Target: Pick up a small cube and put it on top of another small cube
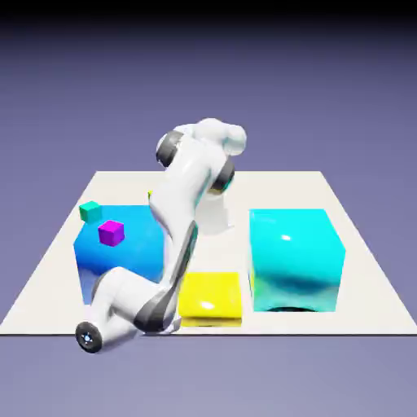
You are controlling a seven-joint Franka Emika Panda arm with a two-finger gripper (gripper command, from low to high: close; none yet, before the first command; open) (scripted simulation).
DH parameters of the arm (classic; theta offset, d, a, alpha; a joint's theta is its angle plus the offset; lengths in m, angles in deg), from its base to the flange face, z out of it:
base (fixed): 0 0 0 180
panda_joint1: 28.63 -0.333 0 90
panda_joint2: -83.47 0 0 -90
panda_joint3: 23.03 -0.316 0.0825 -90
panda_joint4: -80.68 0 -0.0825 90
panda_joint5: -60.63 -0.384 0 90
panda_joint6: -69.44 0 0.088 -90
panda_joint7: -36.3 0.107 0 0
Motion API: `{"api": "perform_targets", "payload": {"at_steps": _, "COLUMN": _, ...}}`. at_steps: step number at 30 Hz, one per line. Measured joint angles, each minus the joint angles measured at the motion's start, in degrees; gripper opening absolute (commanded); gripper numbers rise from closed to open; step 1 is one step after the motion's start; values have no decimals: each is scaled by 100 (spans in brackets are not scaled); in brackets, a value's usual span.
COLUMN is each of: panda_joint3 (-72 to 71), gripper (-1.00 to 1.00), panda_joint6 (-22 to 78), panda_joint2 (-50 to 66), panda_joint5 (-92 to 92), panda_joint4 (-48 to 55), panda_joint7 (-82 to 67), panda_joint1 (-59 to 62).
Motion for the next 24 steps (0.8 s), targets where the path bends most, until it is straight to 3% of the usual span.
{"api": "perform_targets", "payload": {"at_steps": 10, "panda_joint3": -119, "gripper": -100, "panda_joint6": 1024, "panda_joint2": 562, "panda_joint5": -55, "panda_joint4": 1831, "panda_joint7": 370, "panda_joint1": 599}}
{"api": "perform_targets", "payload": {"at_steps": 24, "panda_joint3": -249, "gripper": -100, "panda_joint6": 426, "panda_joint2": -2234, "panda_joint5": 1211, "panda_joint4": -993, "panda_joint7": 227, "panda_joint1": 141}}
